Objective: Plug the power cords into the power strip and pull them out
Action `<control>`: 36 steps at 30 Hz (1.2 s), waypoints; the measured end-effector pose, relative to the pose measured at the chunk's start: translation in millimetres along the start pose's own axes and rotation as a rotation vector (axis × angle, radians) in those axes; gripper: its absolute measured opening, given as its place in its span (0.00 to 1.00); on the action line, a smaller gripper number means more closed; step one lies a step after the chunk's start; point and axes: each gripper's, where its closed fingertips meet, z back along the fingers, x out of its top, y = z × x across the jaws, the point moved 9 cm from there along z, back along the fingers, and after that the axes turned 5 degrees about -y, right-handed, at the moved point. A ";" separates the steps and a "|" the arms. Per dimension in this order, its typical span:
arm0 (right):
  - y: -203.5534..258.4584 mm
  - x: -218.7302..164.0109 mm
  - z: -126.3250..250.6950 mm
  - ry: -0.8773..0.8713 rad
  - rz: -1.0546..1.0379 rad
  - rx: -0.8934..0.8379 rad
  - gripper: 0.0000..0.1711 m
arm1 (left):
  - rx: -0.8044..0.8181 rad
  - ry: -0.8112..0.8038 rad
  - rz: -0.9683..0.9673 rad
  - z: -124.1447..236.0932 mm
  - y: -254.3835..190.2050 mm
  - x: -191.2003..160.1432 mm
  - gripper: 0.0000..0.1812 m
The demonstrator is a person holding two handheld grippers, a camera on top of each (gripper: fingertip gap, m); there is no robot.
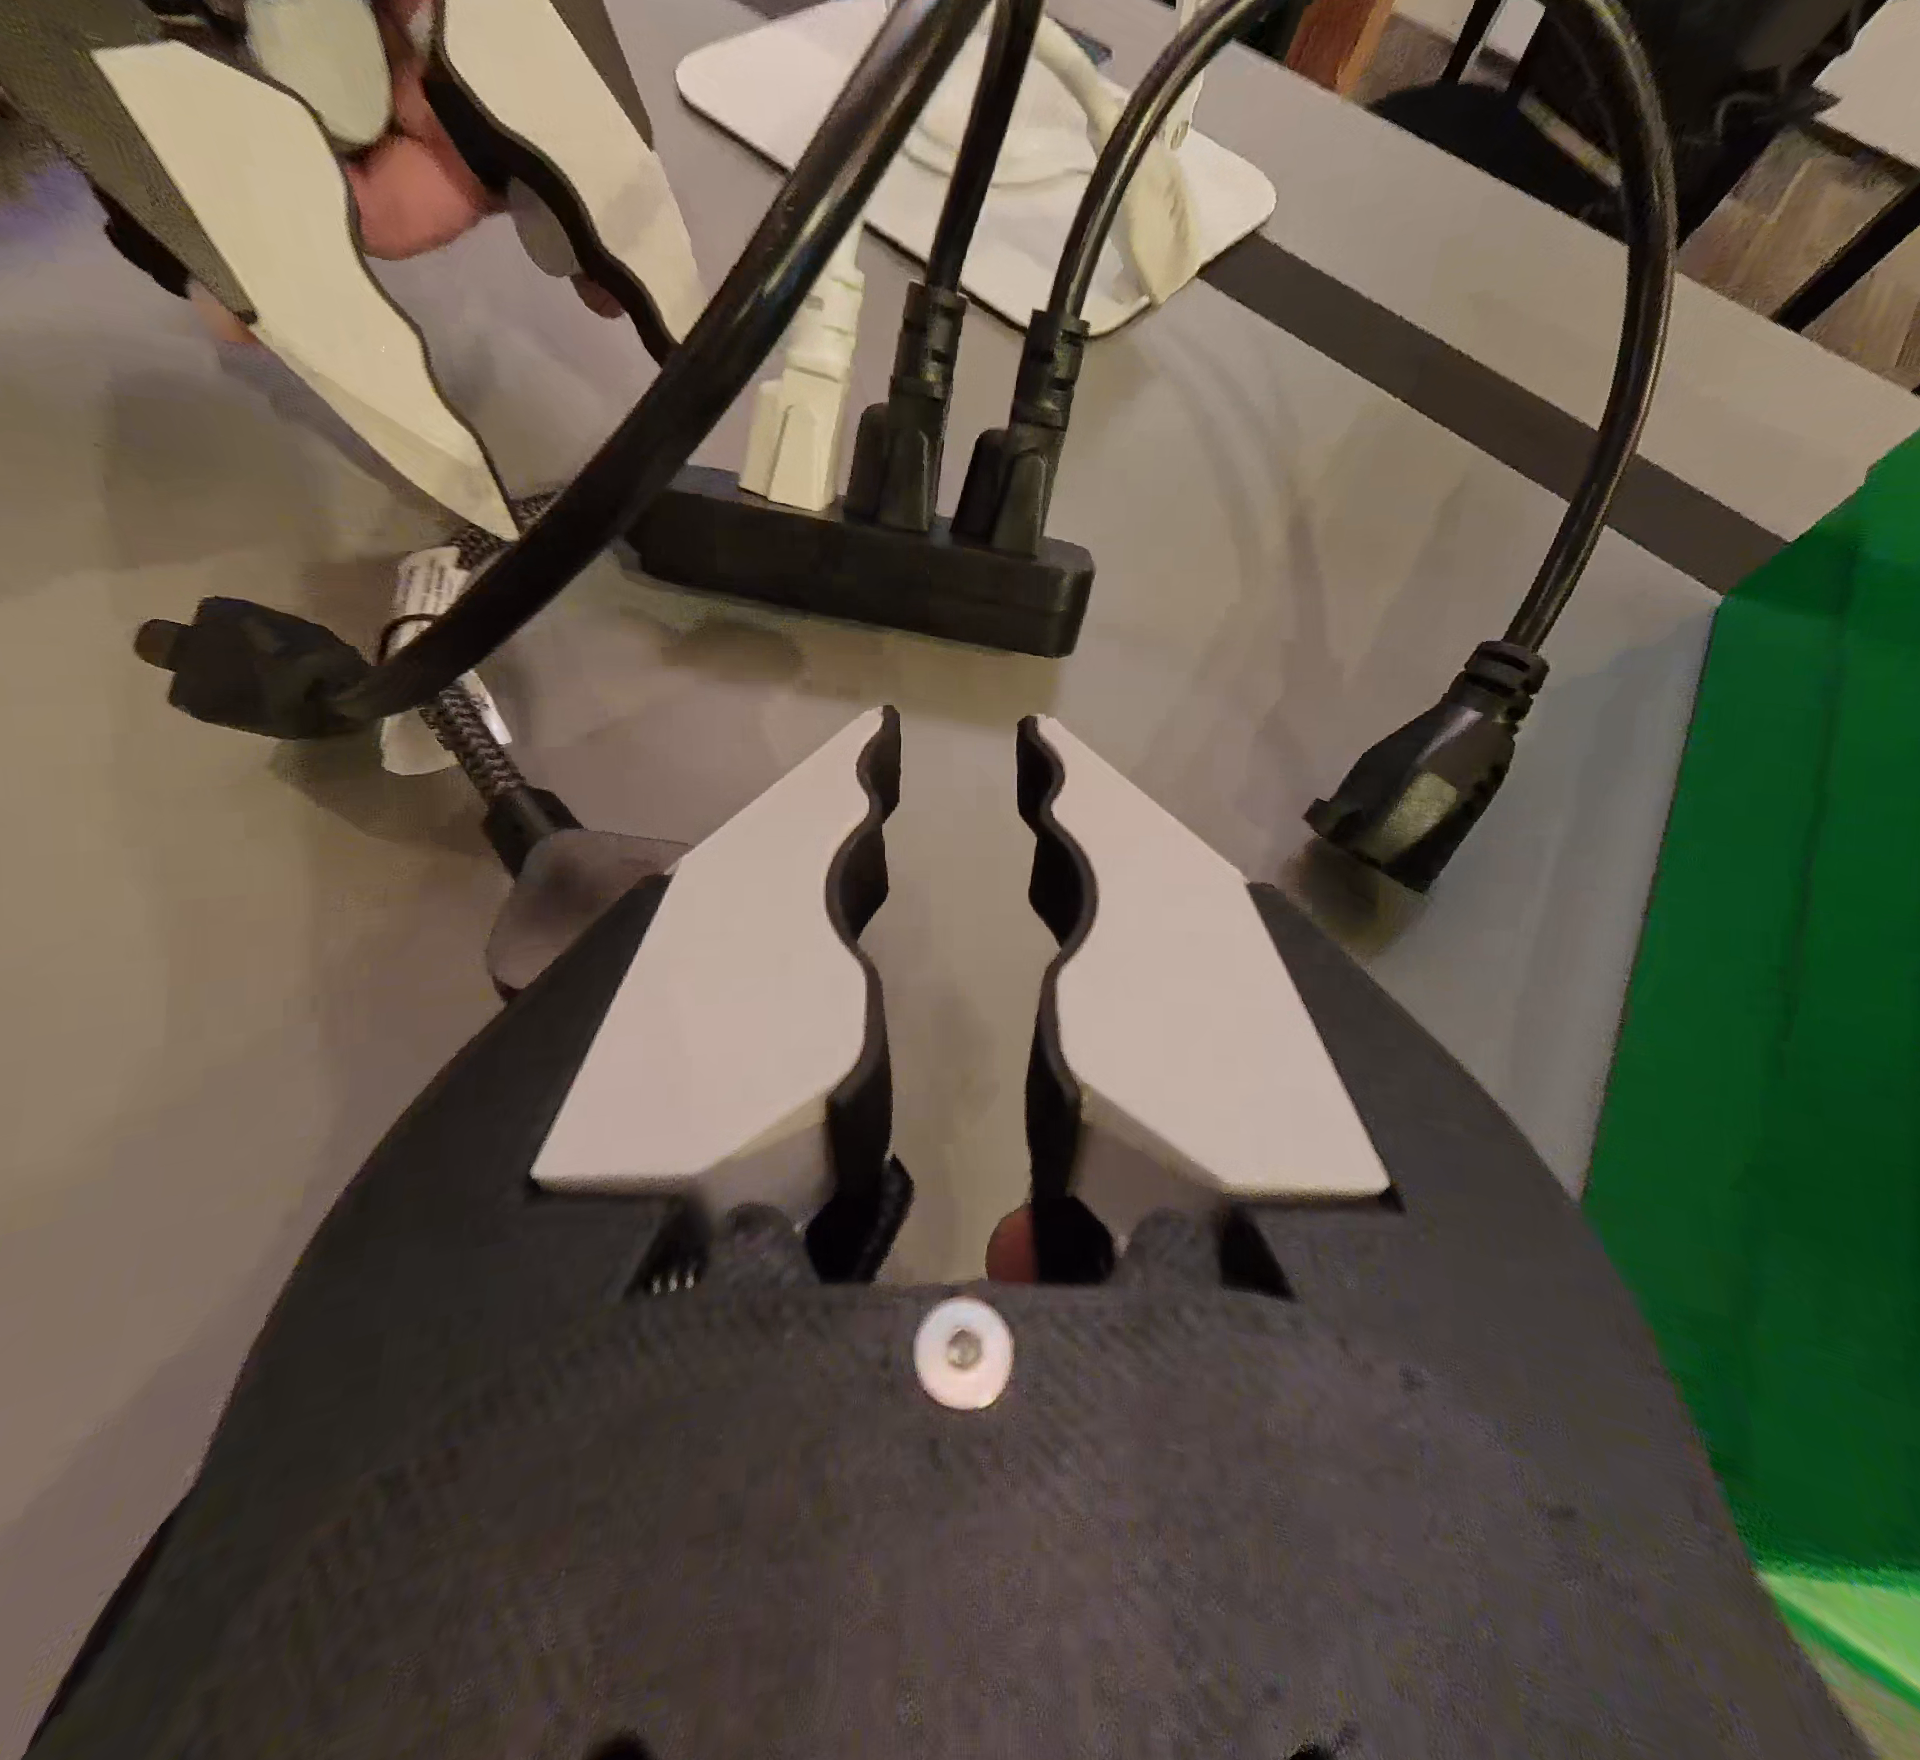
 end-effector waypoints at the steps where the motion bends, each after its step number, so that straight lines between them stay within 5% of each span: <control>1: 2.2 -2.4 0.3 -0.019 -0.007 -0.001 0.12 | 0.002 -0.009 0.004 0.4 0.5 0.5 0.31; 36: 13.5 -13.6 1.8 -0.094 0.055 -0.029 0.18 | 0.166 -0.084 0.007 26.3 14.1 9.9 0.31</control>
